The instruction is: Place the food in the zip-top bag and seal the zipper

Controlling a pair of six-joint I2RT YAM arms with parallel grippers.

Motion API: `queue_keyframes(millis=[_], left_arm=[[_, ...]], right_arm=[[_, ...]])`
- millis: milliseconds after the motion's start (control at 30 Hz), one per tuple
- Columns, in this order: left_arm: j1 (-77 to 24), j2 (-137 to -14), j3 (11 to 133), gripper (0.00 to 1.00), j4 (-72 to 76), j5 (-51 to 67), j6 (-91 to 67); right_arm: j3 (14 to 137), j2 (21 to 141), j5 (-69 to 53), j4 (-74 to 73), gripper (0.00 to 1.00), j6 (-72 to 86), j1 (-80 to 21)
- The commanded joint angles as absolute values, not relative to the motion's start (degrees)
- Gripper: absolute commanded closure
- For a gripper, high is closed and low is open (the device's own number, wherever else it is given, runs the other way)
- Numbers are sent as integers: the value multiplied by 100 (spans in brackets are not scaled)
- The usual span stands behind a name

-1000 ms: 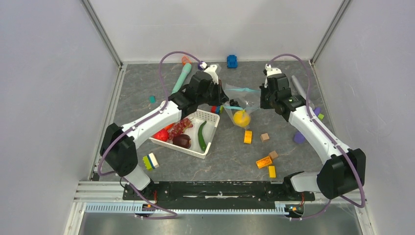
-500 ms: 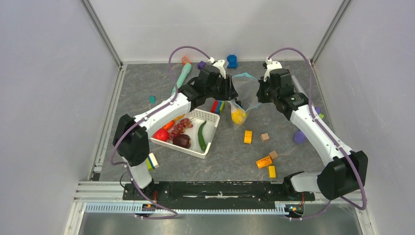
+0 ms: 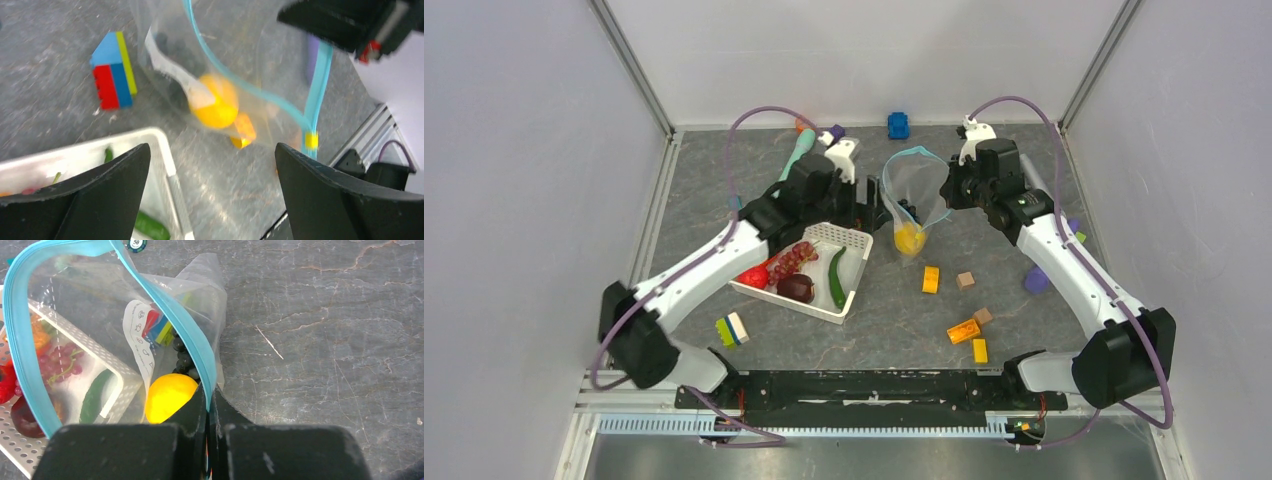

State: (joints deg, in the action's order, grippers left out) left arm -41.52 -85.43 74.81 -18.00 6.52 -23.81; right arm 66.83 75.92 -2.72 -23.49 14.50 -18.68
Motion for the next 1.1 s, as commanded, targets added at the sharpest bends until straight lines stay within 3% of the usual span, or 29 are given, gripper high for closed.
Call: queue_keyframes(millis=[0, 167, 333, 667, 1067], left_arm=[[-4126, -7389, 6807, 0, -2303, 212, -2020], [-3842, -7015, 6250, 0, -2997, -488, -2493], [-3342, -7273, 5667, 1, -2402, 507, -2699], [-3260, -8673, 5843, 34, -2413, 1073, -2563], [-3260, -9584, 5959, 38, -2446, 1178, -2438]], right_arm=[[6709, 7454, -509, -2133, 100, 1378, -1854], [6610, 7437, -504, -2109, 100, 1370, -1856], [6586, 7475, -580, -2106, 100, 1367, -1863], [6566, 7493, -527, -2133, 100, 1343, -1859], [6583, 7585, -468, -2160, 100, 1297, -1858]])
